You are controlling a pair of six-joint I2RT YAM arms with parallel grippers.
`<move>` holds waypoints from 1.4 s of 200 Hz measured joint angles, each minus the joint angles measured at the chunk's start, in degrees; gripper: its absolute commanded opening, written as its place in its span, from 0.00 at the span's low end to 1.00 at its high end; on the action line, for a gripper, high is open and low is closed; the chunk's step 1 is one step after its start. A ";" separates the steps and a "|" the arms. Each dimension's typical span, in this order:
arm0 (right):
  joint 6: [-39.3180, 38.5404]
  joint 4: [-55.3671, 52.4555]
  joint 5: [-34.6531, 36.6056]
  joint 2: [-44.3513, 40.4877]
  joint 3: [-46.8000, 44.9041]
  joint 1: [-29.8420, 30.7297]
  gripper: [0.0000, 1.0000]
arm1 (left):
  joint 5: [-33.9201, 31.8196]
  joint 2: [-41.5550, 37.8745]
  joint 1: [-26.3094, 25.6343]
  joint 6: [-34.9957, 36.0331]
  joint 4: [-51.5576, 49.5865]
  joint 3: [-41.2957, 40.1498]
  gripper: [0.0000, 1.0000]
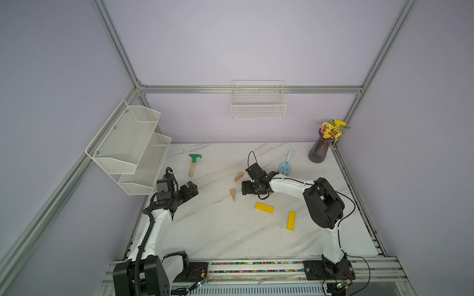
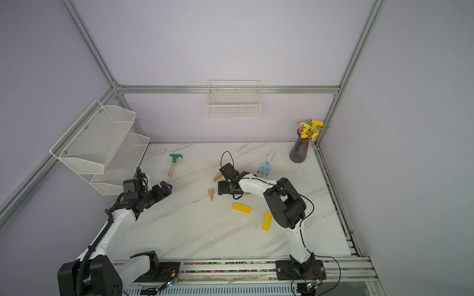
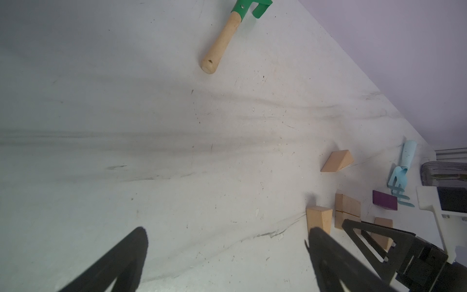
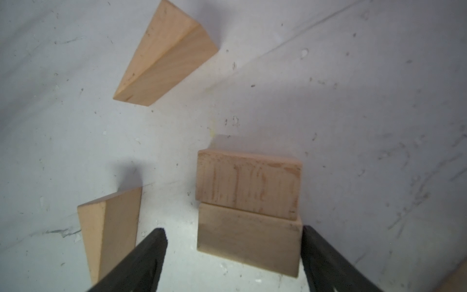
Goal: Assemble a small pinwheel with building blocks
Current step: Adjust the building block at the center of the board.
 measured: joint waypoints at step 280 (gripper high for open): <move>-4.57 -1.09 2.40 -15.08 -3.26 -3.72 0.89 | -3.82 0.39 -11.98 9.35 -5.44 4.42 0.99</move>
